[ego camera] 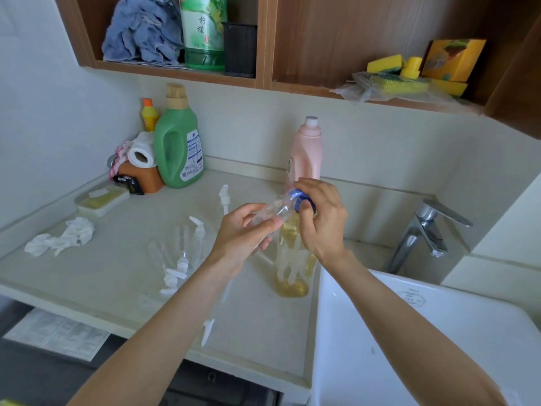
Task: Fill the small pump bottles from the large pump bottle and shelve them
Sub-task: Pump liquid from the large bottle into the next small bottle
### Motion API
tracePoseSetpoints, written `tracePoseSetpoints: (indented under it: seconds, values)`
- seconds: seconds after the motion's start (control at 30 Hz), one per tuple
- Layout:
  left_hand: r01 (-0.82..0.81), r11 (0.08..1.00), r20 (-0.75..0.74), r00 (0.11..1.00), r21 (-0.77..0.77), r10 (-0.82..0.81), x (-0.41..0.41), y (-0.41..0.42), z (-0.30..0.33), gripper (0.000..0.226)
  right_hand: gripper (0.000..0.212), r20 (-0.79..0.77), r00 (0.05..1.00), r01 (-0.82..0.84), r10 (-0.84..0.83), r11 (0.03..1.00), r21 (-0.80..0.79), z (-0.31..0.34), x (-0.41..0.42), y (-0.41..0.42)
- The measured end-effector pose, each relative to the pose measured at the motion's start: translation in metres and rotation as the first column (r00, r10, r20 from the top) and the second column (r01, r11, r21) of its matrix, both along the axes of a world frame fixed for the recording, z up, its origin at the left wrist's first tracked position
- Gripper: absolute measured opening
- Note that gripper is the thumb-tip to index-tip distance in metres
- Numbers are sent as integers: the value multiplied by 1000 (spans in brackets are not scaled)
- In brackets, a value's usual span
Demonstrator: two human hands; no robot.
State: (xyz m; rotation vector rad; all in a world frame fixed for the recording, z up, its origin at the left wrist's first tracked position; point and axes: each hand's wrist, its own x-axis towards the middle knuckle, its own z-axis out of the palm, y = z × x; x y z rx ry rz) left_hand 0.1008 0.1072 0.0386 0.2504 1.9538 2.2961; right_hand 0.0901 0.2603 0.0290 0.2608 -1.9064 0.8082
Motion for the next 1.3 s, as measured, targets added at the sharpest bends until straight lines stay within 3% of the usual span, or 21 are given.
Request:
tracePoseSetpoints:
  seconds: [0.1,0.23,0.4,0.57,0.7,0.83,1.07,1.3]
  values:
    - [43,996,32,999,-78,-41,-1,-4,0,7,37,26,1000,6,-7,999,45,-1,0,-1]
    - [201,971,81,978,-128,-192,2,-4,9,33,37,59,997,-66,59,990,124,14,3,4]
    - [253,967,90,963,3,-252,3,3,10,33,40,83,987,-146,138,983,107,33,7,15]
    - [314,948,0,949,56,-315,4,1,-1,28,39,94,982,-170,162,981,95,27,6,19]
    - [241,970,-92,966,1,-240,7,1,-12,35,38,52,989,-137,136,990,22,15,4,12]
    - [89,995,-150,984,-52,-95,9,1,-19,34,42,45,995,-98,94,992,84,5,4,11]
    - [44,999,-160,986,-11,-45,11,0,-10,36,42,128,990,-91,66,975,201,17,14,15]
    - [11,1000,-184,983,26,-6,12,4,-7,42,37,177,979,-130,101,979,159,35,13,21]
